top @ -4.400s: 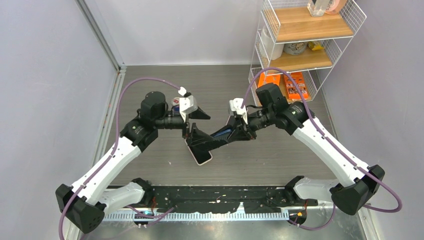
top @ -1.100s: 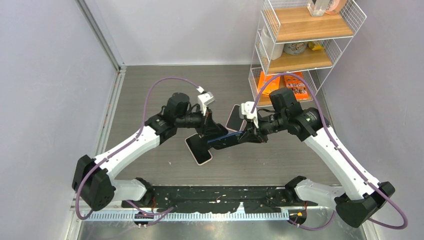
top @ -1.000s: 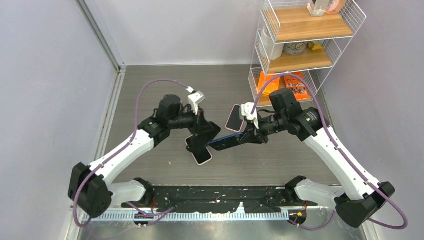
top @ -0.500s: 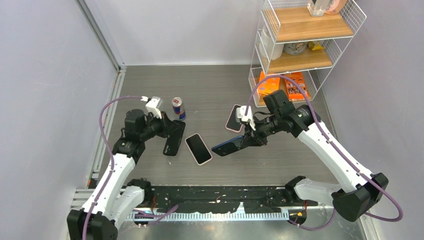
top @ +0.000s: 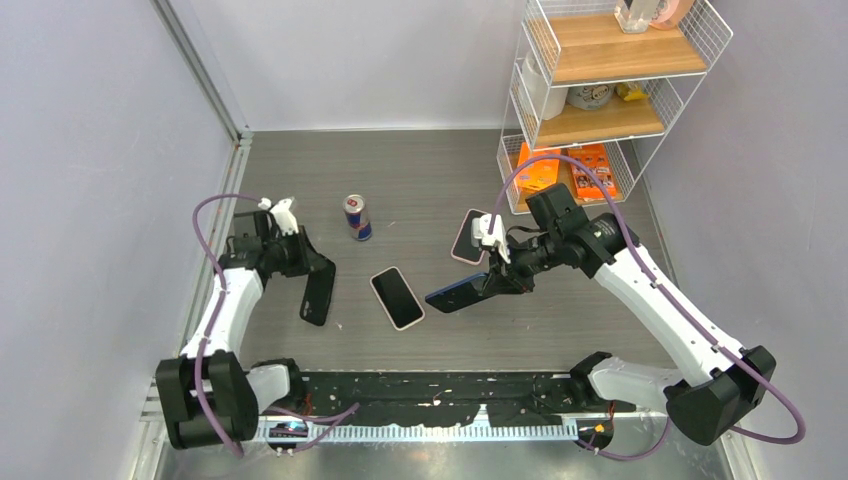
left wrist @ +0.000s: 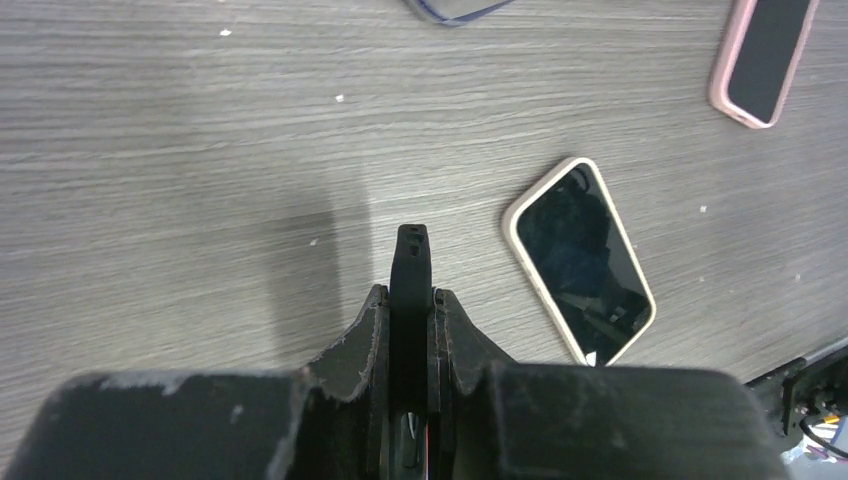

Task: Take the phone out of the phone case
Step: Place the phone case at the center of the board.

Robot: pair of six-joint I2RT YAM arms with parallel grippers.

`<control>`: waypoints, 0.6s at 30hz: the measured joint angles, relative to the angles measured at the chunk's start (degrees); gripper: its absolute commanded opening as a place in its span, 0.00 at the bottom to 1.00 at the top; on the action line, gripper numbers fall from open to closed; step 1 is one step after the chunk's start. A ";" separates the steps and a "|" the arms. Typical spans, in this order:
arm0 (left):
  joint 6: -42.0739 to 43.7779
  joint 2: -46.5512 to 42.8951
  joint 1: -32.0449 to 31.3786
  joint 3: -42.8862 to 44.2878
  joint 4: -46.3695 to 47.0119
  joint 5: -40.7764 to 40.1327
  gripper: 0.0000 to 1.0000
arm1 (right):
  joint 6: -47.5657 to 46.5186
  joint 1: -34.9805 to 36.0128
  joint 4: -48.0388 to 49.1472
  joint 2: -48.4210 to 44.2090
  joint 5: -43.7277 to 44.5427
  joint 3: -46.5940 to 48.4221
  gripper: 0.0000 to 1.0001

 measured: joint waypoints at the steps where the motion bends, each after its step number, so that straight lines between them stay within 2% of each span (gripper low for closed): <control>1: 0.63 1.11 0.24 0.68 -0.90 -0.26 0.00 | 0.02 0.00 0.07 0.00 0.07 -0.17 0.05; 13: 2.58 11.89 4.92 2.16 -3.10 -2.34 0.00 | 0.22 0.00 0.59 -0.07 0.15 -1.11 0.05; 18: 2.45 13.31 5.18 2.16 -2.73 -2.29 0.00 | 0.24 0.00 0.76 -0.13 0.22 -1.22 0.05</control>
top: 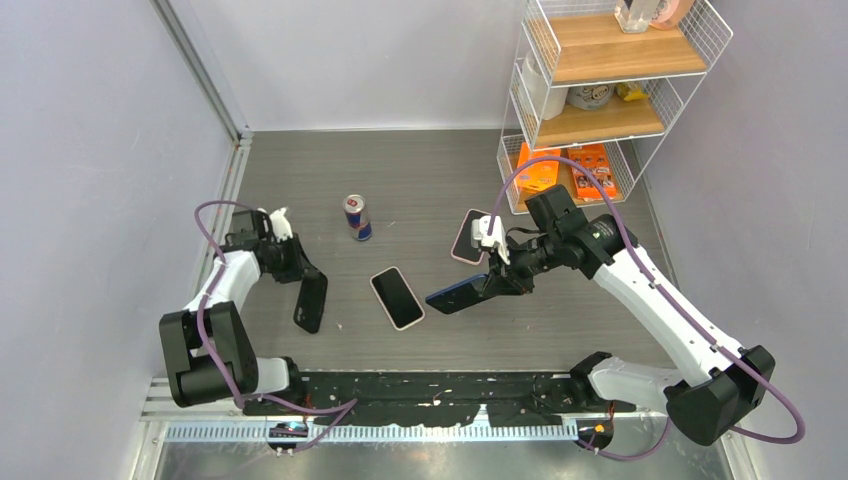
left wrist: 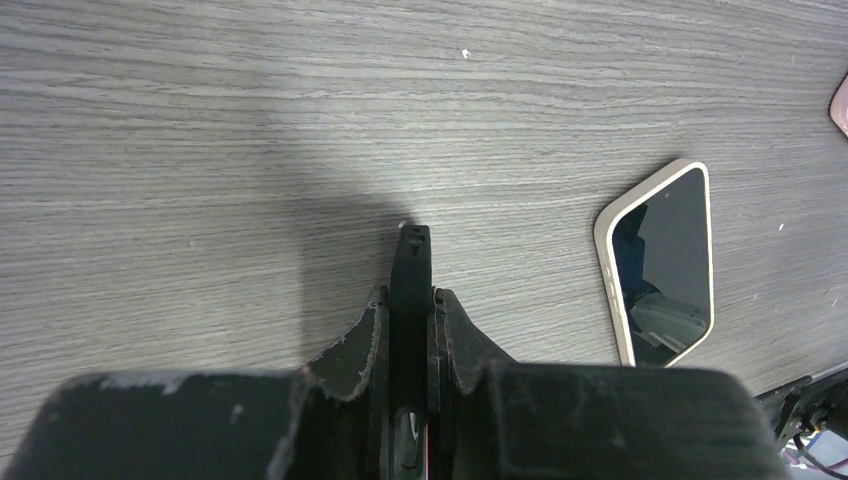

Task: Take the phone out of the phone case
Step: Place the phone case at the center of the board.

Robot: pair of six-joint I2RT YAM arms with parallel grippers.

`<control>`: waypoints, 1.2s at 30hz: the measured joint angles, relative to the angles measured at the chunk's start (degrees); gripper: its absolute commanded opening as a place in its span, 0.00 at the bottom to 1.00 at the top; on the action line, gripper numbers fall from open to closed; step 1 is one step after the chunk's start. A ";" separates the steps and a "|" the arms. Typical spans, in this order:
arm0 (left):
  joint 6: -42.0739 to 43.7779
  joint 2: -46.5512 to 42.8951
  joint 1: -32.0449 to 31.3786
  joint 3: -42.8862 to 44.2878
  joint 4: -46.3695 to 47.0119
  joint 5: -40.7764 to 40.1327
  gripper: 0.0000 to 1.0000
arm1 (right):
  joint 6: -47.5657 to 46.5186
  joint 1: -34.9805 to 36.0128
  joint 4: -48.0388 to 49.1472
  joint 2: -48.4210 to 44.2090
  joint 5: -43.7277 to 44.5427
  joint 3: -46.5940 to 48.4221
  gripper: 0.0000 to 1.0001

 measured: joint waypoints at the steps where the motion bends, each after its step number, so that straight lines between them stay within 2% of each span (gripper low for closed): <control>1: -0.02 0.11 0.00 0.00 0.13 -0.02 0.01 | 0.00 0.00 0.00 0.00 0.00 0.00 0.05; 15: -0.20 1.66 1.11 0.00 0.52 -0.26 0.48 | 0.17 0.00 0.00 0.00 0.20 0.00 0.06; 27: 0.02 1.07 1.81 0.00 -0.15 -2.86 0.67 | 0.17 0.00 0.02 0.02 1.01 0.00 0.05; 36: 1.11 -6.95 1.99 0.04 -1.88 -6.34 0.86 | -3.15 0.00 -3.69 4.63 4.22 1.49 0.05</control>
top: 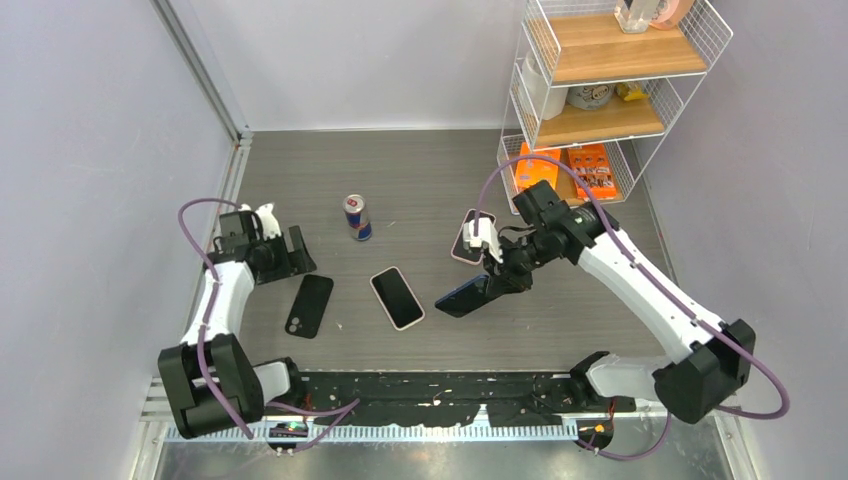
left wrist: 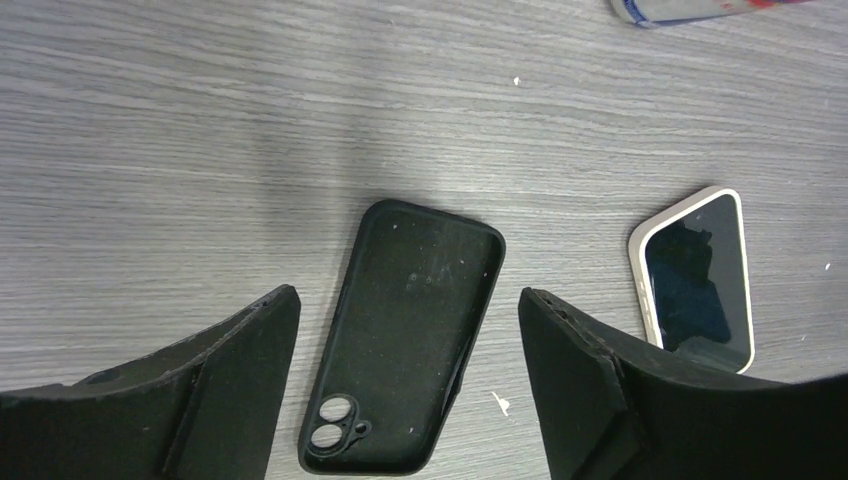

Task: Take the phone out of the phone case
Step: Place the phone case at the center of the board, then place the phone at the center of the board.

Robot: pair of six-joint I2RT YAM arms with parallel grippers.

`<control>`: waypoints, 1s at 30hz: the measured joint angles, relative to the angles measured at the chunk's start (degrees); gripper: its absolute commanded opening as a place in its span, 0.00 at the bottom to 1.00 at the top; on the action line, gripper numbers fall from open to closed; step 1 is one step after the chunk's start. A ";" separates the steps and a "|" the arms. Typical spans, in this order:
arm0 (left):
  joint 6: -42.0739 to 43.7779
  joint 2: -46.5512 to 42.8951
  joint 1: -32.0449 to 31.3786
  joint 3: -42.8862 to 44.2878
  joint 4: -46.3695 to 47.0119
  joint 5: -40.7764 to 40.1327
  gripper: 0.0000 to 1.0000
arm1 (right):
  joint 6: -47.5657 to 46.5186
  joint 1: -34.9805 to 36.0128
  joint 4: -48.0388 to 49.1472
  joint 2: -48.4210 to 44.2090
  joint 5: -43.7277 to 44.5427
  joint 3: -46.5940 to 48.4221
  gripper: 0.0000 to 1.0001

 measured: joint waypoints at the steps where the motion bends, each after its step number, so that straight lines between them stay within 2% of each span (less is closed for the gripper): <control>1: 0.42 -0.92 0.00 0.17 -0.35 -0.15 0.88 | -0.85 0.00 -1.01 1.16 0.50 0.63 0.05; 6: 1.64 -5.33 0.00 1.86 -1.09 -0.28 0.99 | -6.86 -0.02 -8.35 9.77 2.93 5.49 0.05; 17: 3.39 -13.68 0.00 1.95 -1.46 1.73 1.00 | -17.20 -0.07 -20.11 27.36 6.45 9.01 0.06; 23: 3.65 -14.69 -0.02 1.95 -1.62 3.23 1.00 | -18.45 -0.07 -21.66 32.72 6.84 11.39 0.16; 30: 3.93 -14.71 -0.26 1.95 -2.34 4.26 1.00 | -15.98 -0.07 -20.37 37.13 9.40 14.82 0.35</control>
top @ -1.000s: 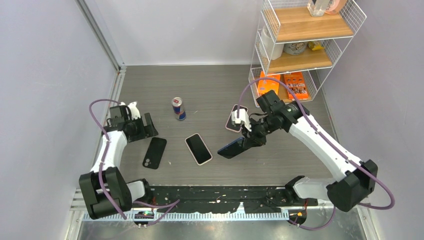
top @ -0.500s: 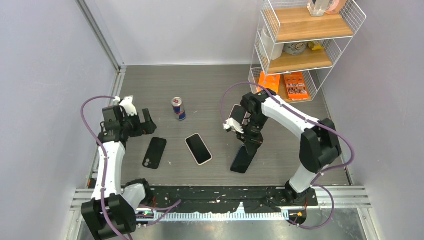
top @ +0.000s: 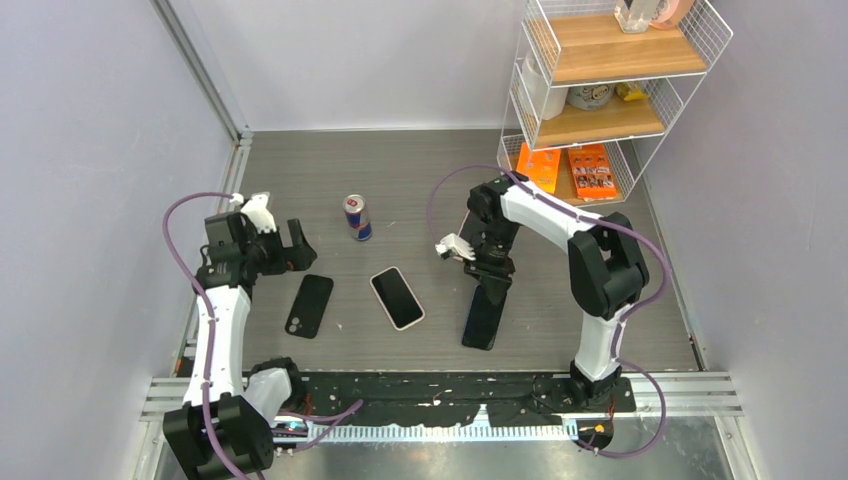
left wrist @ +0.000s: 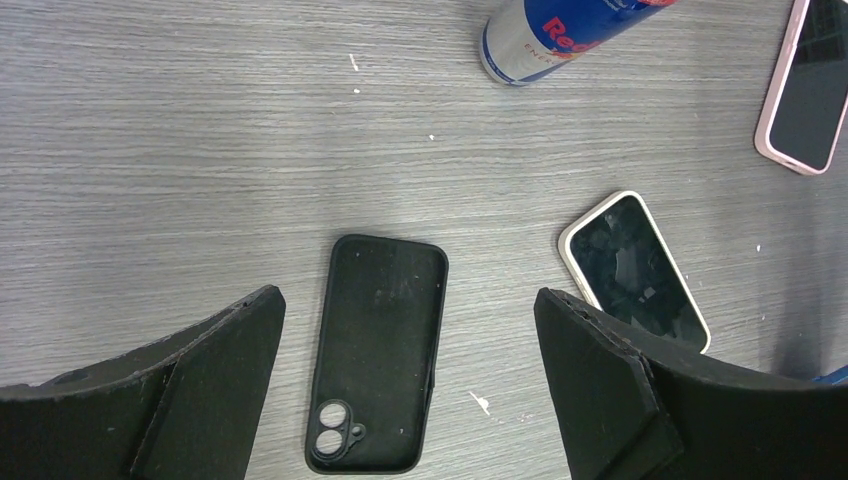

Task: Take the phone out of the phone case
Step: Place the phone at the center of the board.

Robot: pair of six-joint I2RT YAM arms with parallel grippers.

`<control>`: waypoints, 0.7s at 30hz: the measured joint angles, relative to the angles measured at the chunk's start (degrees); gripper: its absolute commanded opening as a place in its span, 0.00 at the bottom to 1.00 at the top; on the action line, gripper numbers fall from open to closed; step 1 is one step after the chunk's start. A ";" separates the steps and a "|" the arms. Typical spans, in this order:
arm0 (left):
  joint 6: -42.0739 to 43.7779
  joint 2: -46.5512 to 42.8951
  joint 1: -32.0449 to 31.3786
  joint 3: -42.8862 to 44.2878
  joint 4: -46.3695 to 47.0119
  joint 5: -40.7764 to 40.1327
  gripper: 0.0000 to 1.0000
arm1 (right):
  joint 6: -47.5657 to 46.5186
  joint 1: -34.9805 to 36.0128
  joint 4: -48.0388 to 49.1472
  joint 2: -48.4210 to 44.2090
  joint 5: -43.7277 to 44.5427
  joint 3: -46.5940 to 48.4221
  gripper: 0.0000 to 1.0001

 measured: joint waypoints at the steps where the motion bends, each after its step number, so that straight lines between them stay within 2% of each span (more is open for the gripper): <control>1: 0.13 0.00 -0.04 0.00 -0.02 0.02 1.00 | 0.37 0.00 0.68 0.87 0.74 0.48 0.35; 18: 2.93 0.00 -0.20 0.00 -0.44 0.98 0.99 | 6.10 -0.13 3.45 13.14 4.17 8.94 0.39; 21: 3.13 0.00 -0.20 0.00 -0.44 1.01 1.00 | 7.10 -0.15 3.78 14.05 4.24 10.03 0.42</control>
